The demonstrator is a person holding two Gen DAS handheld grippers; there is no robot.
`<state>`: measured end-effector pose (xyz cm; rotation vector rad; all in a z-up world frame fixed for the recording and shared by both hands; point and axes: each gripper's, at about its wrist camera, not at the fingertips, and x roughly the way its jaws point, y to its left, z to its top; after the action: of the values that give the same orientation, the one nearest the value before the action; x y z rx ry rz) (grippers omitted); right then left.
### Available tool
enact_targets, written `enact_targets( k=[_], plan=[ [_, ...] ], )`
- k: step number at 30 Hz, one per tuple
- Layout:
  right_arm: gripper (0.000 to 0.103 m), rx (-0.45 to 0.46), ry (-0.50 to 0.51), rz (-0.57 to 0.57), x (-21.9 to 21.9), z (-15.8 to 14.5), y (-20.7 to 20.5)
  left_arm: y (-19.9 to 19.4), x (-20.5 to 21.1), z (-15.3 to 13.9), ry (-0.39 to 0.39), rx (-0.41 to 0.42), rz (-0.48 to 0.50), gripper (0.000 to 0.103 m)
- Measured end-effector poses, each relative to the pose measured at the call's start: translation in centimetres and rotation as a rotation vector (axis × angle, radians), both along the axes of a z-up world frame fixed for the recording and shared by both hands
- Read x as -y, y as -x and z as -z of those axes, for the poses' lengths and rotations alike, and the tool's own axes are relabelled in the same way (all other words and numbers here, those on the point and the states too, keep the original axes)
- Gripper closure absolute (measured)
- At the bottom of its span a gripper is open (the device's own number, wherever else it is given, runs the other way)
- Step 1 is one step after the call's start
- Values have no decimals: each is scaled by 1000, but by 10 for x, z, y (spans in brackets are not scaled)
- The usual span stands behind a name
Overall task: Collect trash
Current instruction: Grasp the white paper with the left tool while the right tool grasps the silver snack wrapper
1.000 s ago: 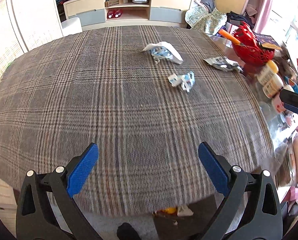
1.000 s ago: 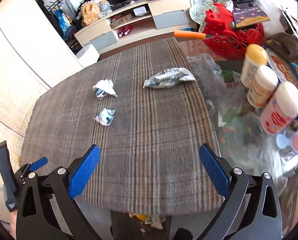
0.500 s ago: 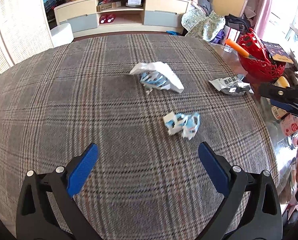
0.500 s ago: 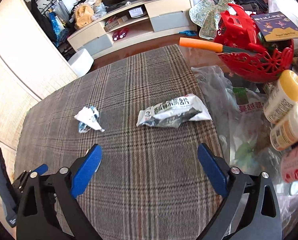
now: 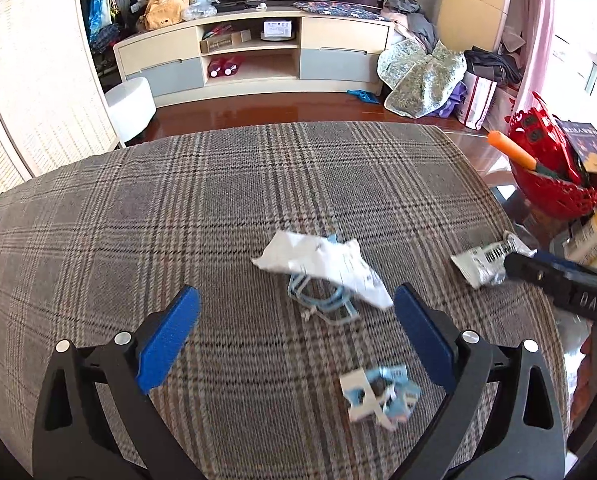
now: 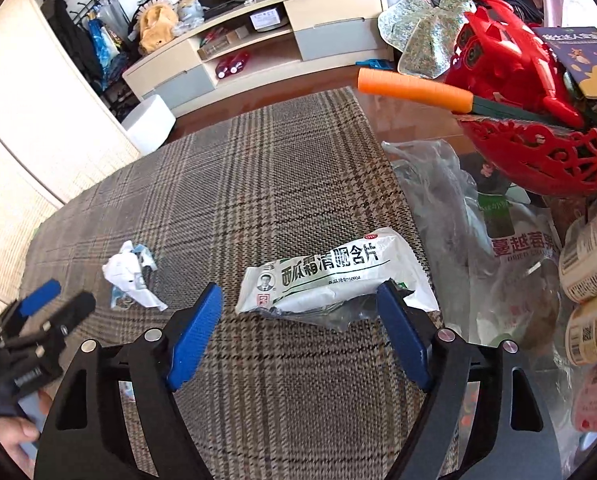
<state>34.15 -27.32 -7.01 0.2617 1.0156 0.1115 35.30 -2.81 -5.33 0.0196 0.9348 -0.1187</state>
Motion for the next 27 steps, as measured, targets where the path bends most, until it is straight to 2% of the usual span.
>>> enact_targets(
  k=[6, 8, 9, 11, 13, 15, 16, 19, 22, 24, 27],
  plan=[
    [24, -23, 46, -33, -9, 22, -7, -24, 4, 18, 6, -36, 14, 15],
    [40, 2, 85, -33, -12, 25, -6, -30, 6, 24, 3, -44, 22, 17],
    [51, 11, 121, -23, -13, 25, -6, -30, 7, 26, 3, -42, 26, 19],
    [55, 25, 125, -28, -11, 26, -5, -31, 8, 28, 6, -36, 32, 22],
    [67, 39, 129, -38, -10, 23, -4, -32, 9, 29, 13, -32, 39, 25],
    [73, 55, 146, -50, -12, 20, -2, -34, 11, 30, 13, -32, 45, 26],
    [93, 61, 151, -62, -14, 18, 0, -34, 11, 29, 16, -32, 47, 29],
    [93, 67, 142, -92, -19, 14, 3, -32, 14, 29, 18, -31, 54, 32],
    [93, 68, 148, -116, -25, 13, 6, -30, 20, 28, 9, -35, 75, 42],
    [93, 70, 146, -128, -27, 13, 8, -29, 25, 26, 0, -31, 85, 46],
    [93, 69, 132, -142, -28, 11, 12, -27, 29, 20, -4, -15, 93, 46]
  ],
)
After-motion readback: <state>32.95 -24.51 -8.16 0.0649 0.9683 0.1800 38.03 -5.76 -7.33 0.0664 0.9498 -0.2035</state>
